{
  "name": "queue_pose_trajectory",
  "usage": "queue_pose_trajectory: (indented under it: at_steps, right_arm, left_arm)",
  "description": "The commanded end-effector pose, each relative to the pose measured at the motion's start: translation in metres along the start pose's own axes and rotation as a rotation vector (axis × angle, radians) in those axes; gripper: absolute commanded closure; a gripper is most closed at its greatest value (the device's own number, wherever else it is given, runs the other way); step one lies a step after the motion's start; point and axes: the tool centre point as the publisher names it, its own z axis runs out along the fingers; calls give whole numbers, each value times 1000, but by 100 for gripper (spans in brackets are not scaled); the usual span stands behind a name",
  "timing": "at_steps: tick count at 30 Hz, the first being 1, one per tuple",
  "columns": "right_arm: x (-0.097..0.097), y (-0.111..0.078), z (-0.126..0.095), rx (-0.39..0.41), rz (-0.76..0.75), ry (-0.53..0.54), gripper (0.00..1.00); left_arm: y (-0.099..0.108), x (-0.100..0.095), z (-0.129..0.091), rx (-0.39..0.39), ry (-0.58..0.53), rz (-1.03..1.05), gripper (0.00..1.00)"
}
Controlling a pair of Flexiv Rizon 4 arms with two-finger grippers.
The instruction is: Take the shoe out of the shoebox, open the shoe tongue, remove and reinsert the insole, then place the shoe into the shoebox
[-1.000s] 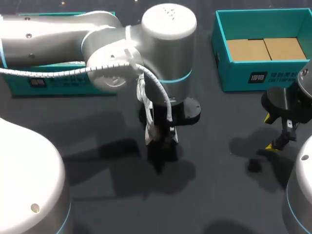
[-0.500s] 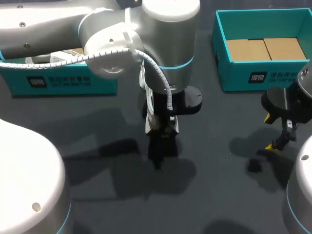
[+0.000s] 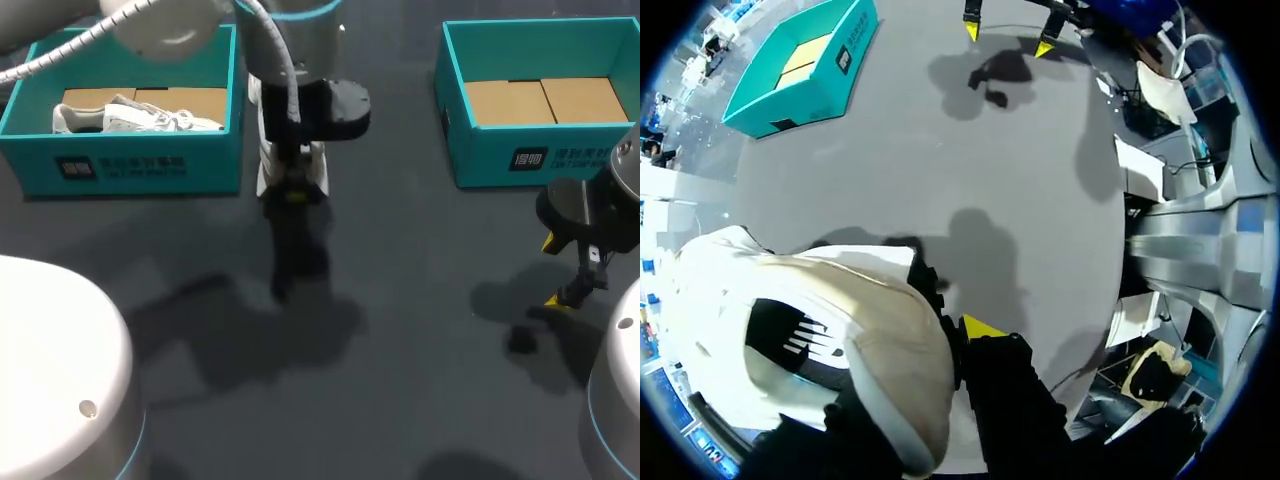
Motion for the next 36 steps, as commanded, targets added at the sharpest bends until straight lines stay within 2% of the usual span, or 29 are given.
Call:
queue_pose_trajectory:
  at_steps: [1,6,19,21,27,30,36]
  right_arm:
    - [1,-1,0,0,-1,-3,0]
    - [1,-1,0,0,-1,-3,0]
    - [1,-1,0,0,-1,-3,0]
    - [1,-1,0,0,-1,-3,0]
    - [1,-1,0,0,-1,-3,0]
    - [1,-1,0,0,-1,-3,0]
    - [1,-1,0,0,-1,-3,0]
  left_arm:
    - [49,-31,-23,40,16,-13,100]
    - [81,-62,-32,16,3,-65,100]
    - [83,-66,-33,17,10,-44,100]
    - [93,-80,-34,12,0,-37,100]
    - [143,-132,-37,8,42,-19,100]
    - [170,-163,-36,5,62,-28,100]
    - [210,-220,-36,-1,56,-50,100]
